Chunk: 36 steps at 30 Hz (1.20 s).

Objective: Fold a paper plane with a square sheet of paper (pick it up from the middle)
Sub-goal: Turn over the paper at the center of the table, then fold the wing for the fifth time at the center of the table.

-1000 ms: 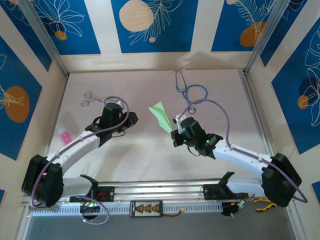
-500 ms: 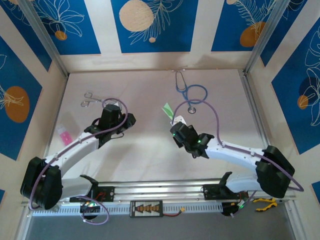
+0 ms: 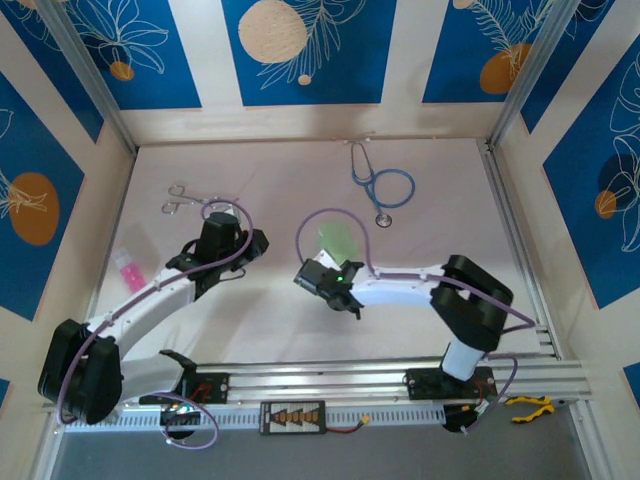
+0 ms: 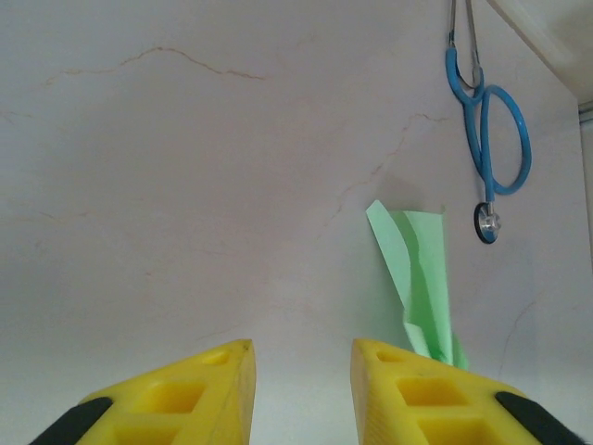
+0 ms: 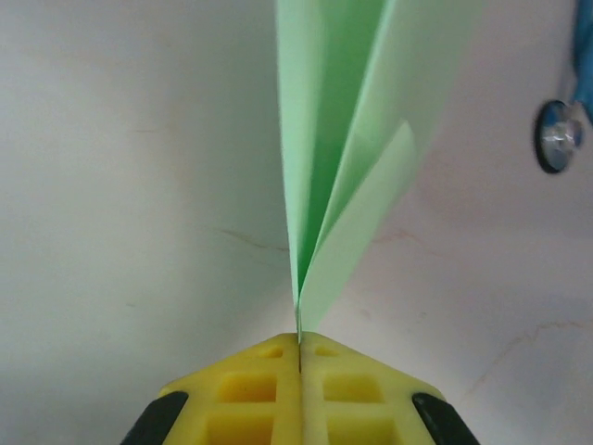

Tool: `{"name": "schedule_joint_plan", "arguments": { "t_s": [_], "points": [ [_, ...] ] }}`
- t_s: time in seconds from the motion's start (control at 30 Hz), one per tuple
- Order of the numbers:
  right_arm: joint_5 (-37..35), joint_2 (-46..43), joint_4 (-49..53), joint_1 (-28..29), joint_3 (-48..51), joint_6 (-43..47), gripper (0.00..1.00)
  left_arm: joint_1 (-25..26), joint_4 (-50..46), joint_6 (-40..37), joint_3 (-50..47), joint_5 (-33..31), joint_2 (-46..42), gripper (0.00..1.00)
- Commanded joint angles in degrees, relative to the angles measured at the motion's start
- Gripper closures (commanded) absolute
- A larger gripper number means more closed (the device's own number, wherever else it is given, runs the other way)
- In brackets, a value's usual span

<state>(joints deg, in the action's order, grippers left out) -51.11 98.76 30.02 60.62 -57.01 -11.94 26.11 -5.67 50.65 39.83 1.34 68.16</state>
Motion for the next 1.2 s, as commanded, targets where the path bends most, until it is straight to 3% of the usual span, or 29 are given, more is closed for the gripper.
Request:
{"name": "schedule_joint_plan", "arguments": {
  "t_s": [0.0, 0.13, 0.27, 0.43, 0.53, 0.67, 0.8, 1.17],
  "points": [
    [3.92, 2.93, 4.52, 2.19, -3.17, 1.86, 0.98, -0.91, -2.37, 0.22, -0.68, -2.65, -2.24, 0.68],
    [17.95, 1.47, 2.45, 2.1, -3.75, 0.64, 0.91, -1.06, -3.56, 0.5, -1.66, -5.6, -5.01, 0.68],
    [33.69, -4.19, -2.84, -1.04, -0.94, -1.77, 0.7, -1.28, -4.34, 0.62, -2.68, -7.28, -7.35, 0.65],
    [44.74, -12.87, -10.99, -8.47, 5.17, -7.85, 0.62, -1.68, -4.4, 0.63, -2.92, -6.52, -7.19, 0.65],
    [59.19, -15.77, -17.44, -17.5, 9.2, -14.25, 0.66, -1.67, -3.57, 0.72, -2.96, -5.43, -6.43, 0.65],
    [71.5, -13.96, -26.4, -26.17, 12.86, -23.99, 0.85, -1.76, -1.51, 1.0, -2.88, -2.91, -4.46, 0.67],
    [76.43, -8.95, -27.03, -27.37, 10.93, -25.31, 0.94, -1.85, -0.54, 0.85, -1.95, 0.28, -1.94, 0.7],
    [77.04, -1.38, -29.87, -27.08, 11.48, -29.47, 0.96, -1.85, 4.63, 1.1, -1.89, 7.96, 3.35, 0.76]
  ]
}}
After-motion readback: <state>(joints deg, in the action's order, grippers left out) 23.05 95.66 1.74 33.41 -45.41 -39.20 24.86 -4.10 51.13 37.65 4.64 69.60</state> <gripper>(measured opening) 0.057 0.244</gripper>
